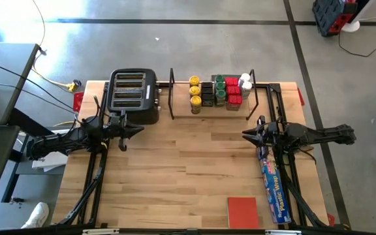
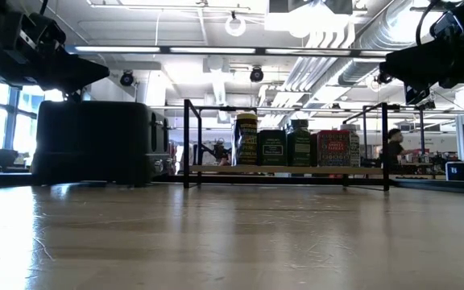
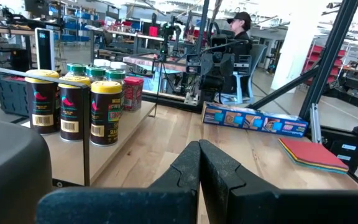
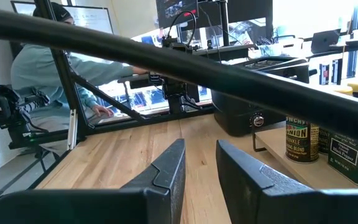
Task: Shelf spices
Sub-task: Return to Home Position
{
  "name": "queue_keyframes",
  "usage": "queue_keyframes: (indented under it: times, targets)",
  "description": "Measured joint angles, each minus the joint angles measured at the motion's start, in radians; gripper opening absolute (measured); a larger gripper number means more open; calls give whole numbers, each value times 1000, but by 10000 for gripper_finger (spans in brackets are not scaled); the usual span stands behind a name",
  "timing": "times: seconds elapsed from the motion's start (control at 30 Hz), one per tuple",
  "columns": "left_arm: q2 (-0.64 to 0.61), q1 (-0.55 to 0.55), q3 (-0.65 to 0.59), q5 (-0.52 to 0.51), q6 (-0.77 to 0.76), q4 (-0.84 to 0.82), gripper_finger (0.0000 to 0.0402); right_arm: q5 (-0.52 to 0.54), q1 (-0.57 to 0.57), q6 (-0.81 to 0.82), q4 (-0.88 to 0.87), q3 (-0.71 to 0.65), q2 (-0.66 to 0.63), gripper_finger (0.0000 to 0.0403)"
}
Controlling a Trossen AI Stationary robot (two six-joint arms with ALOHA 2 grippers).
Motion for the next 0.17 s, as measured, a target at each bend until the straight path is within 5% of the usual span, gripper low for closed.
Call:
queue_keyframes:
  times: [0.17]
  targets:
    - [0, 0, 0, 0, 0, 0, 1, 0, 0, 0, 0, 0, 0, 85]
